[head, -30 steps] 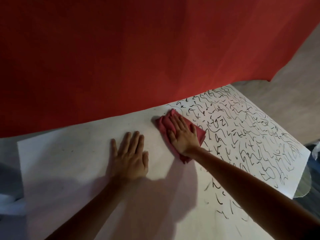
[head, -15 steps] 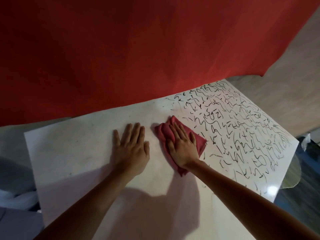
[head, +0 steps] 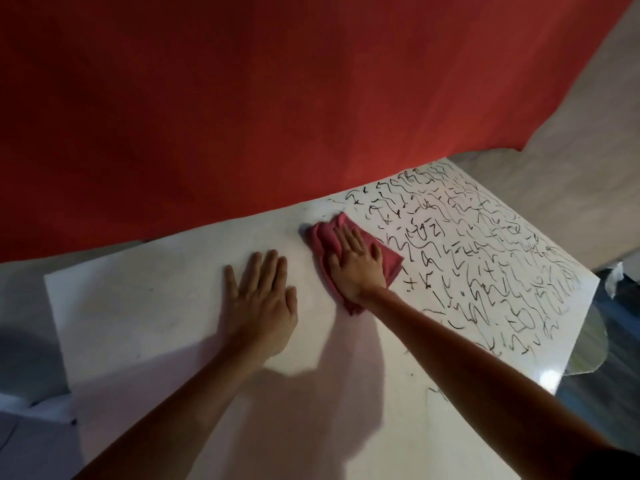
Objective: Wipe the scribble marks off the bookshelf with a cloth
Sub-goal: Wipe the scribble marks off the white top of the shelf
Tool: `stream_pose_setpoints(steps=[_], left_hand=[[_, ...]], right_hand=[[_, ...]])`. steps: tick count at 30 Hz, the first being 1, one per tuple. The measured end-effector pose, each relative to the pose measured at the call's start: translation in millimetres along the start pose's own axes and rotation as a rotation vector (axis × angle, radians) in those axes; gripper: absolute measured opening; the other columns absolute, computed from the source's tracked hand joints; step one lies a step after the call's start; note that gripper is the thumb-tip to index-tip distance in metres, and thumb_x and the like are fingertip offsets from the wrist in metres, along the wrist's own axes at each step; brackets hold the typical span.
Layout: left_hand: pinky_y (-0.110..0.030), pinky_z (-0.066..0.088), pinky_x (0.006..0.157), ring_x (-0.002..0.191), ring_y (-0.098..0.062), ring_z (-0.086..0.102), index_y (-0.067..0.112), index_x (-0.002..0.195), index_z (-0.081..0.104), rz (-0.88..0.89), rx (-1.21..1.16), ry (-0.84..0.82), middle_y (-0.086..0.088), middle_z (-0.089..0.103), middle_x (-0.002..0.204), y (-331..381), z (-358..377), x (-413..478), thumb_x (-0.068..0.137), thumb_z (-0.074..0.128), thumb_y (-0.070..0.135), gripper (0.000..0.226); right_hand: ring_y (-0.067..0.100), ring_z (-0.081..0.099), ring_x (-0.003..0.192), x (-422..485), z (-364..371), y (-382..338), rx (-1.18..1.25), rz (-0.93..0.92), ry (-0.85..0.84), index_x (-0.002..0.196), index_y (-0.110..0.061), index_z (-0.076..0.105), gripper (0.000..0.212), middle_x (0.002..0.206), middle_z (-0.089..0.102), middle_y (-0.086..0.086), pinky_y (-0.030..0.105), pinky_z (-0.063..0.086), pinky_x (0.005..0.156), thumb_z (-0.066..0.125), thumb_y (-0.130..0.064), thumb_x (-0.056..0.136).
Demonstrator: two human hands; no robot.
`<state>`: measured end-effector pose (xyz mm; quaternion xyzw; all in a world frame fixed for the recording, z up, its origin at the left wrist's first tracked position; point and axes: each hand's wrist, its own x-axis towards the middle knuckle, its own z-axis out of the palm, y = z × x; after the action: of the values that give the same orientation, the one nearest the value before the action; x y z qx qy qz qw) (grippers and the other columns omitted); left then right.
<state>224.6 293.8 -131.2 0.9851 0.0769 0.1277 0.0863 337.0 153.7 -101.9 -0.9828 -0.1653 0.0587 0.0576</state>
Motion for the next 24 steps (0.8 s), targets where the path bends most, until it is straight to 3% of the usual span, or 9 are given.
stream_pose_setpoints(steps=[2,8,12,15,17,20,24], left_hand=[[-0.058,0.022,0.102,0.122,-0.034,0.055,0.002,0.125,0.062,0.014,0.001,-0.008,-0.014,0.058,0.132,0.0,-0.5,-0.9,0.087,0.031,0.033,0.057],[-0.060,0.023,0.103,0.126,-0.034,0.052,0.003,0.128,0.059,0.012,-0.013,-0.021,-0.014,0.056,0.135,0.1,-0.6,0.2,0.089,0.029,0.034,0.058],[-0.057,0.030,0.102,0.117,-0.031,0.060,0.007,0.118,0.068,0.011,0.011,0.005,-0.010,0.063,0.126,-1.5,5.8,1.5,0.087,0.038,0.032,0.050],[-0.063,0.043,0.092,0.111,-0.029,0.064,0.009,0.112,0.072,0.027,0.065,-0.001,-0.009,0.066,0.121,-5.5,8.3,4.6,0.086,0.040,0.031,0.047],[-0.063,0.038,0.097,0.116,-0.030,0.061,0.009,0.117,0.069,0.022,0.051,-0.015,-0.009,0.063,0.126,-3.3,4.6,5.2,0.085,0.036,0.033,0.053],[-0.055,0.010,0.107,0.136,-0.028,0.041,0.011,0.139,0.049,-0.014,0.048,-0.114,-0.006,0.044,0.146,-0.8,-1.7,4.1,0.087,0.016,0.039,0.068],[-0.063,0.029,0.102,0.125,-0.034,0.052,0.001,0.129,0.058,0.015,0.037,-0.096,-0.015,0.056,0.135,-3.9,0.3,-1.4,0.089,0.027,0.035,0.061]], right_hand=[[0.011,-0.005,0.147,-37.2,4.3,-4.4,-0.011,-0.094,0.001,0.154,-0.022,0.007,0.088,0.161,-0.001,-0.005,0.043,-0.003,0.116,-0.003,-0.054,0.073],[0.010,-0.002,0.147,-9.0,0.2,6.4,-0.063,-0.187,-0.004,0.154,-0.026,0.008,0.087,0.161,-0.001,-0.007,0.043,0.000,0.116,-0.007,-0.057,0.074],[0.011,-0.001,0.147,63.5,-8.7,9.6,-0.054,-0.012,0.014,0.154,-0.019,0.008,0.072,0.161,0.002,-0.002,0.047,0.005,0.117,0.010,-0.050,0.089],[0.015,-0.003,0.148,97.8,-7.3,-4.5,-0.014,0.133,0.025,0.153,-0.015,0.008,0.062,0.161,0.003,0.001,0.052,0.000,0.117,0.021,-0.041,0.099],[0.017,-0.004,0.148,95.1,-5.1,-15.8,0.023,0.159,0.006,0.154,-0.015,0.007,0.062,0.161,0.000,0.002,0.053,-0.003,0.116,0.022,-0.040,0.099],[0.016,-0.006,0.148,58.2,0.5,-29.6,-0.025,-0.016,-0.021,0.154,-0.021,0.003,0.061,0.161,-0.004,-0.003,0.052,-0.004,0.115,0.023,-0.041,0.100],[0.014,-0.005,0.148,7.0,6.3,-31.4,-0.023,-0.223,-0.018,0.154,-0.027,0.004,0.058,0.161,-0.002,-0.007,0.049,-0.003,0.116,0.022,-0.043,0.101]])
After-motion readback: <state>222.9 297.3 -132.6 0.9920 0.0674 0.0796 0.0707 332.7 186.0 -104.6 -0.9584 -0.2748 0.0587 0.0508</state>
